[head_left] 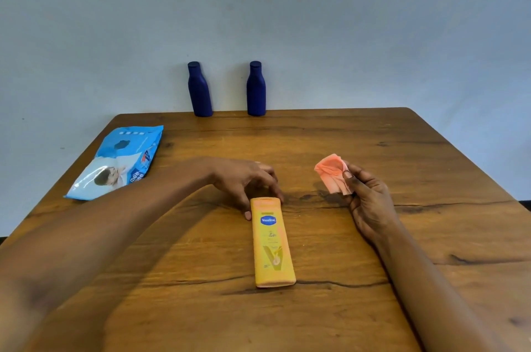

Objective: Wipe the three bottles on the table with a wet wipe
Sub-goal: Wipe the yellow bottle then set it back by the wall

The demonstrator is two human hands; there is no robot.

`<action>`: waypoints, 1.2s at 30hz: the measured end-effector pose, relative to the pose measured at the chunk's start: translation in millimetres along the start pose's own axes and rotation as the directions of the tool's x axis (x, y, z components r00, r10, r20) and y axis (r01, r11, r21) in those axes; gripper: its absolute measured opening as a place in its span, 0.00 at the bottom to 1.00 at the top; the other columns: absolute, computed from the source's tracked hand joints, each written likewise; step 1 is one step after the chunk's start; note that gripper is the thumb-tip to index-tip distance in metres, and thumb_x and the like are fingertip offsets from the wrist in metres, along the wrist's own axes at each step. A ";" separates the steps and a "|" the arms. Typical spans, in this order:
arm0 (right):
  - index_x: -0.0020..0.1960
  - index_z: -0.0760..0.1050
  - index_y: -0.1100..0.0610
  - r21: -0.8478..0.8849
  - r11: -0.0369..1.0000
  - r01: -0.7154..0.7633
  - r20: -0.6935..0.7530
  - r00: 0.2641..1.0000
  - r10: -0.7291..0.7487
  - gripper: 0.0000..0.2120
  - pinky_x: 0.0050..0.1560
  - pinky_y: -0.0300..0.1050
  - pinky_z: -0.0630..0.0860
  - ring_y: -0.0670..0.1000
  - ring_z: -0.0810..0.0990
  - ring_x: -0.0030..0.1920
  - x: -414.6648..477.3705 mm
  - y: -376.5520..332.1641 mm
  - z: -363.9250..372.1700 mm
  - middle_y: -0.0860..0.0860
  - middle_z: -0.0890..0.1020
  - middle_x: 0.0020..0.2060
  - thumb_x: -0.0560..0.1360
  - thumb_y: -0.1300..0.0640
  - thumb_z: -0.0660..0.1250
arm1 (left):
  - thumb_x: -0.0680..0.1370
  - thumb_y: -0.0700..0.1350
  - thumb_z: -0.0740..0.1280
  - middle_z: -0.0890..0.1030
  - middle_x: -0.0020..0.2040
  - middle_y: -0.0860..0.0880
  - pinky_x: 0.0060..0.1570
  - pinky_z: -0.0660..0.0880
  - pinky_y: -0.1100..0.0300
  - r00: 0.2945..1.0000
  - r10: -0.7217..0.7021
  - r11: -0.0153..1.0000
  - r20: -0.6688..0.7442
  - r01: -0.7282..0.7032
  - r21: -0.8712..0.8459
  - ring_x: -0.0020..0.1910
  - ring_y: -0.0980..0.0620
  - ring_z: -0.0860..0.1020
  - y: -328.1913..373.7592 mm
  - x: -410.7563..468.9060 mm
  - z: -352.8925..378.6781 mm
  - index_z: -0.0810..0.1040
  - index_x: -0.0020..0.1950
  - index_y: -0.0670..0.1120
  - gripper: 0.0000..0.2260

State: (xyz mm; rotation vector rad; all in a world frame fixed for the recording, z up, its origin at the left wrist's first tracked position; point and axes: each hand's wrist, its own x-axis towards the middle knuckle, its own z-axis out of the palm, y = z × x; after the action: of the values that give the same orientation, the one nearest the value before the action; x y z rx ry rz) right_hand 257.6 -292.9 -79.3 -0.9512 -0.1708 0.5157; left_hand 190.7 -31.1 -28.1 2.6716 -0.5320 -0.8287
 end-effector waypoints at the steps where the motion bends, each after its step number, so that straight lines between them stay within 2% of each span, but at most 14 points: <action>1: 0.45 0.83 0.58 -0.005 1.000 -0.001 0.003 1.000 0.001 0.16 0.39 0.43 0.82 0.50 0.83 0.43 0.2 -0.2 0.2 0.55 0.84 0.44 0.58 0.57 0.73 | 0.67 0.50 0.77 0.66 0.64 0.54 0.62 0.70 0.50 0.999 0.006 0.999 -0.032 -0.007 -0.038 0.63 0.52 0.65 -0.3 -4.0 4.4 0.71 0.65 0.62 0.29; 4: 0.46 0.84 0.57 -0.028 1.000 0.012 0.004 1.000 -0.012 0.17 0.45 0.51 0.82 0.52 0.83 0.45 2.1 1.7 -1.4 0.56 0.84 0.46 0.57 0.56 0.73 | 0.63 0.49 0.80 0.70 0.61 0.55 0.55 0.72 0.57 0.988 -0.040 0.980 -0.150 0.010 -0.198 0.58 0.55 0.69 1.6 -23.4 19.4 0.73 0.60 0.59 0.29; 6: 0.48 0.82 0.58 -0.042 0.998 0.037 0.002 0.999 -0.037 0.16 0.41 0.49 0.82 0.51 0.83 0.44 -0.3 2.3 0.3 0.56 0.84 0.45 0.60 0.57 0.72 | 0.62 0.50 0.80 0.71 0.57 0.57 0.50 0.73 0.59 0.950 -0.186 0.930 -0.250 0.089 -0.357 0.55 0.57 0.70 11.2 -39.1 36.3 0.72 0.57 0.60 0.28; 9: 0.52 0.79 0.58 -0.193 0.977 0.090 0.015 0.996 -0.089 0.11 0.41 0.42 0.80 0.50 0.83 0.43 -7.7 4.5 5.7 0.53 0.85 0.43 0.71 0.61 0.66 | 0.61 0.61 0.77 0.69 0.54 0.59 0.48 0.71 0.62 0.755 -0.472 0.866 -0.455 0.300 -0.400 0.53 0.57 0.70 34.1 -51.4 74.3 0.69 0.57 0.58 0.29; 12: 0.53 0.79 0.52 -0.478 0.859 0.184 0.082 0.983 -0.165 0.13 0.43 0.37 0.77 0.46 0.82 0.46 -23.2 9.7 18.7 0.50 0.85 0.45 0.77 0.66 0.62 | 0.59 0.70 0.71 0.68 0.53 0.59 0.50 0.70 0.59 0.569 -0.563 0.826 -0.600 0.423 -0.374 0.54 0.58 0.68 60.8 -52.1 105.2 0.68 0.58 0.56 0.33; 14: 0.53 0.77 0.48 -0.646 0.702 0.299 0.186 0.954 -0.235 0.15 0.44 0.30 0.74 0.37 0.80 0.47 -40.3 12.7 37.2 0.44 0.82 0.48 0.77 0.67 0.62 | 0.59 0.71 0.70 0.69 0.54 0.58 0.52 0.69 0.58 0.508 -0.593 0.800 -0.624 0.459 -0.386 0.55 0.57 0.67 70.4 -49.6 113.8 0.68 0.60 0.55 0.35; 16: 0.59 0.75 0.47 -0.808 0.401 0.431 0.378 0.902 -0.209 0.17 0.53 0.28 0.72 0.32 0.75 0.53 -58.6 20.5 54.9 0.41 0.79 0.55 0.77 0.66 0.63 | 0.60 0.71 0.69 0.69 0.56 0.57 0.53 0.67 0.57 0.501 -0.582 0.804 -0.640 0.472 -0.362 0.56 0.57 0.66 72.2 -48.7 119.5 0.68 0.62 0.55 0.36; 19: 0.67 0.71 0.49 -0.837 -0.080 0.542 0.544 0.839 -0.006 0.19 0.64 0.37 0.67 0.42 0.71 0.65 -75.4 33.6 67.9 0.44 0.74 0.65 0.78 0.62 0.61 | 0.62 0.70 0.69 0.71 0.59 0.57 0.56 0.67 0.56 0.537 -0.557 0.828 -0.634 0.413 -0.378 0.58 0.56 0.66 68.8 -50.9 121.9 0.70 0.62 0.56 0.33; 20: 0.69 0.69 0.50 -0.811 -0.162 0.562 0.564 0.825 0.037 0.20 0.65 0.39 0.67 0.45 0.70 0.66 -77.0 33.9 70.2 0.46 0.72 0.68 0.78 0.61 0.61 | 0.63 0.68 0.70 0.71 0.59 0.57 0.57 0.68 0.56 0.548 -0.553 0.833 -0.628 0.384 -0.398 0.58 0.57 0.66 67.4 -52.5 122.1 0.71 0.63 0.57 0.32; 24: 0.75 0.57 0.51 -0.745 -0.332 0.578 0.557 0.813 0.166 0.27 0.67 0.43 0.68 0.48 0.64 0.71 -76.9 31.2 80.3 0.48 0.60 0.74 0.79 0.61 0.61 | 0.63 0.62 0.75 0.73 0.58 0.58 0.59 0.70 0.55 0.530 -0.557 0.827 -0.639 0.282 -0.486 0.60 0.57 0.67 67.4 -55.9 120.6 0.75 0.63 0.54 0.31; 28: 0.76 0.52 0.54 -0.686 -0.386 0.617 0.572 0.785 0.238 0.27 0.70 0.43 0.58 0.49 0.55 0.74 -93.9 47.3 96.2 0.52 0.56 0.75 0.80 0.57 0.58 | 0.60 0.62 0.75 0.74 0.56 0.60 0.57 0.70 0.55 0.501 -0.562 0.823 -0.659 0.258 -0.506 0.57 0.57 0.68 67.8 -54.3 122.5 0.76 0.60 0.55 0.30; 31: 0.76 0.52 0.53 -0.765 -0.324 0.557 0.516 0.831 0.209 0.24 0.70 0.40 0.57 0.46 0.55 0.74 -93.2 39.6 90.5 0.49 0.57 0.75 0.82 0.53 0.52 | 0.57 0.69 0.70 0.74 0.55 0.61 0.56 0.70 0.53 0.518 -0.562 0.821 -0.645 0.256 -0.510 0.57 0.57 0.68 66.5 -53.3 123.4 0.76 0.59 0.58 0.34; 34: 0.76 0.55 0.54 -0.857 -0.256 0.448 0.431 0.894 0.122 0.24 0.71 0.40 0.54 0.45 0.55 0.74 -83.0 32.5 88.1 0.49 0.59 0.75 0.81 0.50 0.50 | 0.57 0.70 0.69 0.74 0.55 0.62 0.56 0.68 0.53 0.521 -0.563 0.822 -0.641 0.277 -0.497 0.56 0.57 0.68 66.5 -50.1 122.2 0.75 0.58 0.60 0.32; 36: 0.76 0.55 0.55 -0.865 -0.205 0.458 0.439 0.888 0.133 0.24 0.70 0.37 0.50 0.45 0.54 0.74 -92.0 42.4 99.0 0.50 0.59 0.75 0.81 0.50 0.50 | 0.56 0.70 0.64 0.73 0.54 0.63 0.56 0.67 0.53 0.511 -0.564 0.822 -0.649 0.273 -0.499 0.56 0.57 0.68 65.9 -48.4 122.5 0.73 0.56 0.61 0.31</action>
State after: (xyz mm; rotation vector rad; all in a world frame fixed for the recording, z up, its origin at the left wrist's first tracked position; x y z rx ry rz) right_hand 127.6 -245.7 -48.9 -2.4396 -1.3038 0.1605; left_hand 64.5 -89.3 -76.8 2.4950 0.4851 0.2284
